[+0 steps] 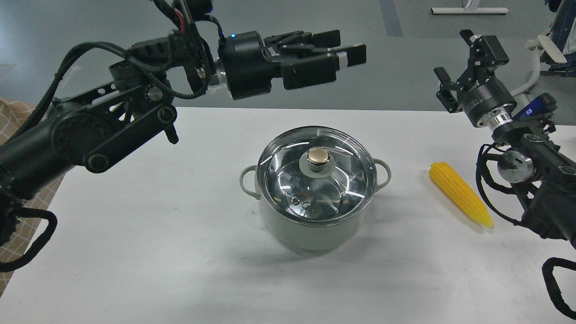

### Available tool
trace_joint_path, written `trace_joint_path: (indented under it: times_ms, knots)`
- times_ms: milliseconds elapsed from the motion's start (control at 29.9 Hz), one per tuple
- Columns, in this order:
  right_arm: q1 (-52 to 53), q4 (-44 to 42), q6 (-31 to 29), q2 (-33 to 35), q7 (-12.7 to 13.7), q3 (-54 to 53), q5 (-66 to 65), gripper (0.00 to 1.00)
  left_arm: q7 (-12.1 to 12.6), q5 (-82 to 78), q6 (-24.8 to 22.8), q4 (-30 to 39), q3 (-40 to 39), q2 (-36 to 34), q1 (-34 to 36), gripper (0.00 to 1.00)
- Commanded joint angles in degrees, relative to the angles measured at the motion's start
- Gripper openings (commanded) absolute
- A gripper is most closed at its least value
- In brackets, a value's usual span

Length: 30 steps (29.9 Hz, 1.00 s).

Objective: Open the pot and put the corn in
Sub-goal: 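Reach the left gripper over the pot and grasp the lid's brass knob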

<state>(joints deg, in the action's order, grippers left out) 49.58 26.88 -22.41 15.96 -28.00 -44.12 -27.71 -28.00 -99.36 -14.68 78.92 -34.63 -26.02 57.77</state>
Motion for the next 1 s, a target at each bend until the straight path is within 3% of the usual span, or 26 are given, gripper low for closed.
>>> trace_joint_path:
  times_ms: [0,267,669,869,936,969]
  knots:
    - [-0.54,0.98,0.00,1.27,0.00,0.08,0.02,1.00,0.00,-14.51,1.32,-0.17,2.19,1.77,-1.78,0.98]
    - [-1.60,2.03,0.09,1.97,0.00,0.08,0.02,1.00,0.00,-25.64,7.03,-5.34,9.50,4.13,-3.71,0.98]
    - [-2.30,2.39,0.09,1.97,0.00,0.08,0.02,1.00,0.00,-25.64,7.39,-8.08,9.85,4.14,-8.02,0.93]
    - [-2.39,2.47,0.00,1.88,0.00,0.08,0.02,1.00,0.00,-25.64,7.30,-8.08,9.85,3.96,-8.73,0.74]
    - [-2.39,2.47,0.00,1.88,0.00,0.08,0.02,1.00,0.00,-25.64,7.12,-8.08,9.85,3.88,-8.73,0.55]
    - [-2.39,2.47,0.09,1.88,0.00,0.08,0.02,1.00,0.00,-25.64,7.12,-8.08,9.85,3.88,-8.73,0.53]
